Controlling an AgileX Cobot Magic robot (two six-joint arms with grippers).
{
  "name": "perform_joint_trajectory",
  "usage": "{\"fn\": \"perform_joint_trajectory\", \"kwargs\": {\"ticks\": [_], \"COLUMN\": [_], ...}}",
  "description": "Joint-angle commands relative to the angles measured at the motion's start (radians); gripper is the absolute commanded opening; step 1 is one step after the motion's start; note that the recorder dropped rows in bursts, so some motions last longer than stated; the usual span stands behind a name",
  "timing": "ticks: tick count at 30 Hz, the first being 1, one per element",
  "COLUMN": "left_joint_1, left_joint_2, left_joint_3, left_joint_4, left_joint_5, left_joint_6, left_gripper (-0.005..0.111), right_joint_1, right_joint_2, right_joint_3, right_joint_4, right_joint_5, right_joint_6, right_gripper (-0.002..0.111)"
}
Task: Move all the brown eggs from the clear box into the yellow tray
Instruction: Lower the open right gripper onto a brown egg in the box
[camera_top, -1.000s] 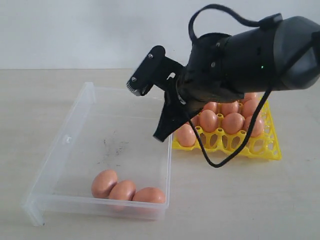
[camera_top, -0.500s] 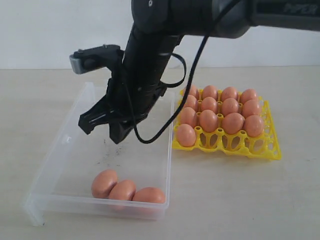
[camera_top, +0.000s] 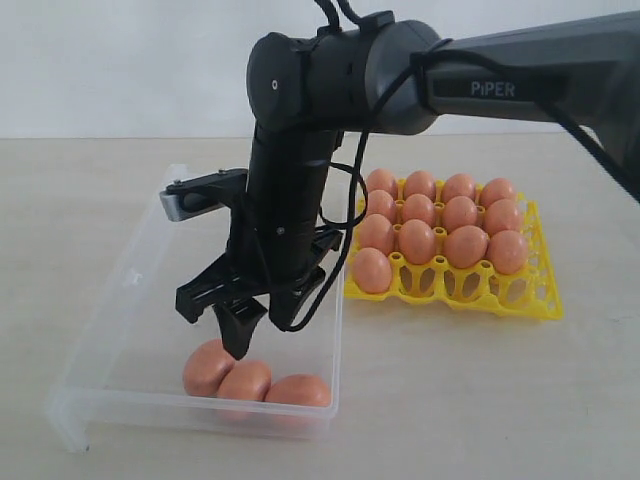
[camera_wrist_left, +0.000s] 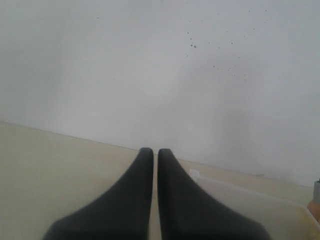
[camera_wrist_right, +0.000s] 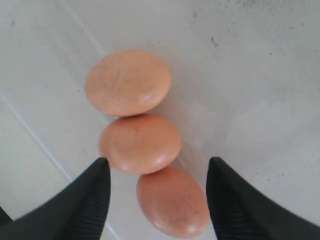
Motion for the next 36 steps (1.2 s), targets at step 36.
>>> {"fn": "perform_joint_trajectory", "kwargs": {"ticks": [36], "left_joint_1": [-0.004], "left_joint_2": [-0.003], "left_joint_3": [-0.003], "left_joint_4": [-0.003], "left_joint_5": [0.000], "left_joint_6": [0.006], "left_gripper": [0.004], "right_joint_1": [-0.002], "right_joint_2": [-0.002], "right_joint_3": [-0.009], "right_joint_4": [0.025], "right_joint_5": [-0.079], "right_joint_6": [0.016], "right_gripper": [0.052]}}
